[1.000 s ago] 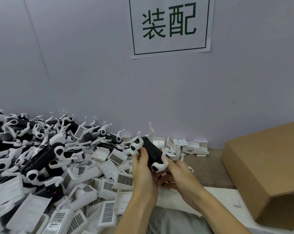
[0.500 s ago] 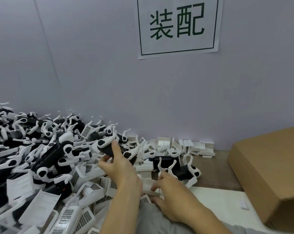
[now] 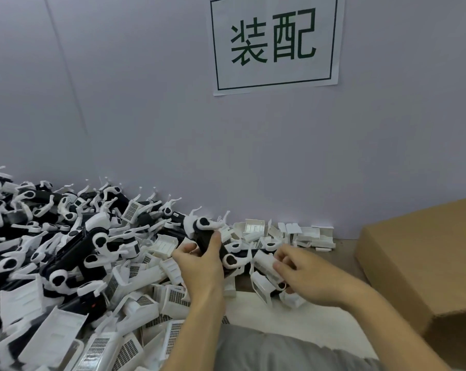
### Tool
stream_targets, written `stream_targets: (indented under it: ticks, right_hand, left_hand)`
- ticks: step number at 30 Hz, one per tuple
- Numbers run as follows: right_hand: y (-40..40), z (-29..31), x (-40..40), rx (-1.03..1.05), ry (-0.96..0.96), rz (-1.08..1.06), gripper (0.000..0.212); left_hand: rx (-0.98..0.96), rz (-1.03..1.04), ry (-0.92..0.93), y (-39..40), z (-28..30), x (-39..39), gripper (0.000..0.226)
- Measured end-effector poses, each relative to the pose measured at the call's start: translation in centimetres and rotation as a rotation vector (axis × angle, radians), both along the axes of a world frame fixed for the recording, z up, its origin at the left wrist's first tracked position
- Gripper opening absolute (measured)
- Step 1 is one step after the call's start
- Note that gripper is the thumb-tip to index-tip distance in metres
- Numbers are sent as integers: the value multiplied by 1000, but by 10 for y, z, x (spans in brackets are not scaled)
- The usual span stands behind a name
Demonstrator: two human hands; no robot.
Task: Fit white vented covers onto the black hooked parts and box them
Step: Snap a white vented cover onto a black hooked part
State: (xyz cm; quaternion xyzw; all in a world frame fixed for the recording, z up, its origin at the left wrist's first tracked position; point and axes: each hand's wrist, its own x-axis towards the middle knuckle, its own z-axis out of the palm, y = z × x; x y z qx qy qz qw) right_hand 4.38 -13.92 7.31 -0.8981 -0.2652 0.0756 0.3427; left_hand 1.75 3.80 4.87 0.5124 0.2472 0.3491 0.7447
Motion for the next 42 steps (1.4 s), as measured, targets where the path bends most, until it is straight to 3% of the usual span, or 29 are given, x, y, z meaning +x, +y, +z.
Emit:
stream_targets:
  ticks: [3, 5, 10, 13, 18, 23, 27, 30, 34, 37, 42]
  right_hand:
    - [-14, 11, 1, 131, 55, -41, 14]
    - [-20, 14, 2, 220, 75, -54, 12]
    - [-31, 19, 5, 240, 34, -110, 43]
    - [-31, 26, 2, 167, 6, -101, 50]
    - [-27, 33, -5, -14, -44, -98, 44]
    - [-11, 26, -9, -26, -101, -123, 67]
    - [-1, 17, -5, 109, -130, -159, 65]
    - [8, 12, -4, 339, -157, -279, 66]
    - [20, 3, -6, 486, -275, -449, 54]
    - [27, -3, -11, 432, -387, -493, 39]
    - [39, -14, -17, 219, -519, -291, 32]
  left_hand:
    - [61, -60, 57, -7, -1, -2, 56]
    - [90, -165, 123, -8, -2, -2, 47]
    - [147, -421, 239, -13, -7, -4, 28]
    - [243, -427, 245, -19, -10, -3, 22]
    - [293, -388, 239, -30, -4, -4, 24]
    - [271, -467, 158, -37, 1, -2, 17]
    - [319, -436, 26, -44, -1, -2, 11]
    - [189, -489, -67, -47, 2, -3, 27]
    - [201, -575, -149, -52, 4, -3, 31]
    - [226, -604, -154, -55, 1, -2, 28]
    - [167, -522, -149, -47, -4, 0, 24]
